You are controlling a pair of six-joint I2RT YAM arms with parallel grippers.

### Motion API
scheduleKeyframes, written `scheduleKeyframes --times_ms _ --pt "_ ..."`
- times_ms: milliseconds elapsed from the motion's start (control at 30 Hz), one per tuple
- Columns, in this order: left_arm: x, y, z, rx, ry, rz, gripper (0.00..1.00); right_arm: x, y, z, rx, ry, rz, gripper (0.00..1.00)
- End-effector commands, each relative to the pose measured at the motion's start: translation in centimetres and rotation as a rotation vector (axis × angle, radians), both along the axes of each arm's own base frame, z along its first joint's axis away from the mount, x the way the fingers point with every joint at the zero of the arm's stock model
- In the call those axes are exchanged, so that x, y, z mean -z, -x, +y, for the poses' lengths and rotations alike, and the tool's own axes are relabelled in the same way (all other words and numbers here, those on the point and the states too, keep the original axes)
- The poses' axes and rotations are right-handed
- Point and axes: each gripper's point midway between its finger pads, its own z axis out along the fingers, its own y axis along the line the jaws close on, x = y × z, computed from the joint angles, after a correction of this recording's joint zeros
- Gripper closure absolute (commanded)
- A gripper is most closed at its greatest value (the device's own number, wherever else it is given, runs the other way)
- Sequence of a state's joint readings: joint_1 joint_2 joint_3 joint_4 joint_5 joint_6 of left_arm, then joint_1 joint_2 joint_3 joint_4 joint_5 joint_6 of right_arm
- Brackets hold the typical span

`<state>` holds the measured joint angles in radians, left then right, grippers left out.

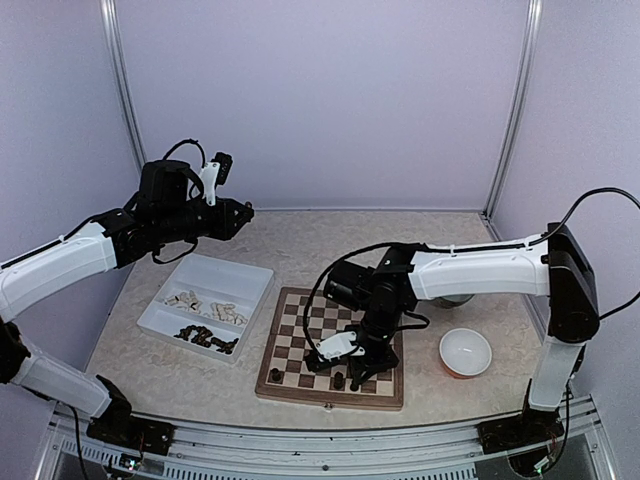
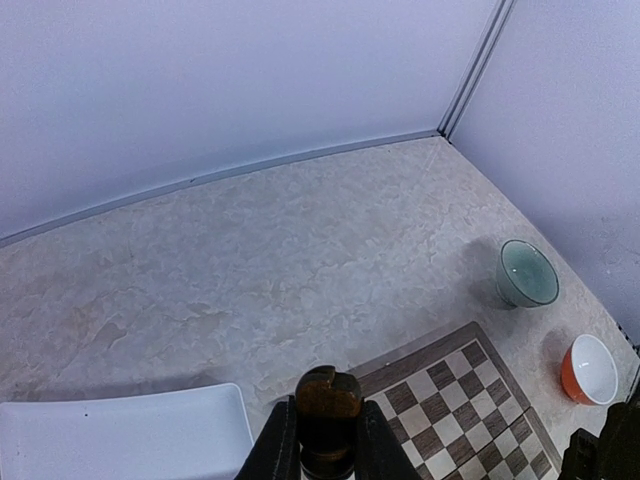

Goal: Set up the chess pieces on the board
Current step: Place the bishop on c8.

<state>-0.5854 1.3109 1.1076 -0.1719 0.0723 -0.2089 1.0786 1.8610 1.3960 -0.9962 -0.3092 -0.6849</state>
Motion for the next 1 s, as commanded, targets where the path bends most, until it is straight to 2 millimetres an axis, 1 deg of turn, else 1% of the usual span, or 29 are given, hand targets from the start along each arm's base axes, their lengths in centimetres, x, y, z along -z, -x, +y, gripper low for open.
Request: scheduleKeyframes --times_ms 0,400,833,967 --pt "0.11 -0.03 -0.36 0.014 0.007 0.002 0.82 0.14 0.15 0.62 -0.010 0.003 -0.011 0.82" --pt "0.25 0.01 -0.48 0.020 0.007 0.007 0.82 -0.20 0.14 0.87 -0.007 -0.005 -0.021 0.68" --pt "0.48 0.05 -0.72 0.030 0.007 0.016 0.82 -0.04 -0.61 1.40 0.008 -0.008 -0.049 0.68" --pt "0.50 0.06 -0.79 0.033 0.007 0.018 0.82 0.04 -0.54 1.41 0.008 -0.005 -0.044 0.67"
